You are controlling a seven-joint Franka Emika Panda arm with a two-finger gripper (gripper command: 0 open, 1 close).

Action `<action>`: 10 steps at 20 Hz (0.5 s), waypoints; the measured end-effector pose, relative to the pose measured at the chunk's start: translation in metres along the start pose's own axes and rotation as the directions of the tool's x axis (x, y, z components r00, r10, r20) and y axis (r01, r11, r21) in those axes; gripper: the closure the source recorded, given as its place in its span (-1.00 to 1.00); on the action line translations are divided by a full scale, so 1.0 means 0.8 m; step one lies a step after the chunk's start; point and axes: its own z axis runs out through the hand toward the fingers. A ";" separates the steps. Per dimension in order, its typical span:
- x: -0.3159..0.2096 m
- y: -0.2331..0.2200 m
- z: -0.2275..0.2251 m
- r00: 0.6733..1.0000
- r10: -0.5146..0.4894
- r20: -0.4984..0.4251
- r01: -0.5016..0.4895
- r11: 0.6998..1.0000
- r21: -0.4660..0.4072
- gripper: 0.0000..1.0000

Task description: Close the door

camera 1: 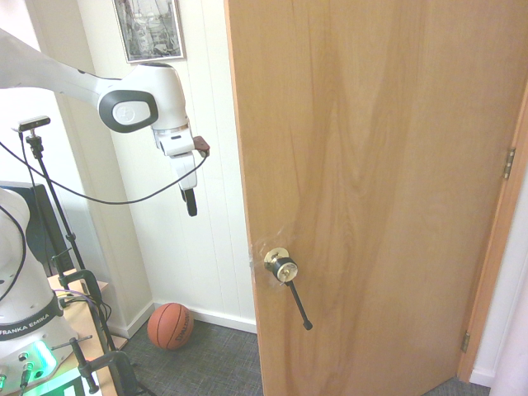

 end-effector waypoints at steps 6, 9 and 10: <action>0.063 0.066 -0.026 0.995 0.099 0.008 -0.099 0.995 0.019 -1.00; 0.090 0.095 -0.042 0.989 0.146 0.004 -0.146 0.989 0.028 -1.00; 0.097 0.104 -0.044 0.987 0.163 0.006 -0.163 0.986 0.030 -1.00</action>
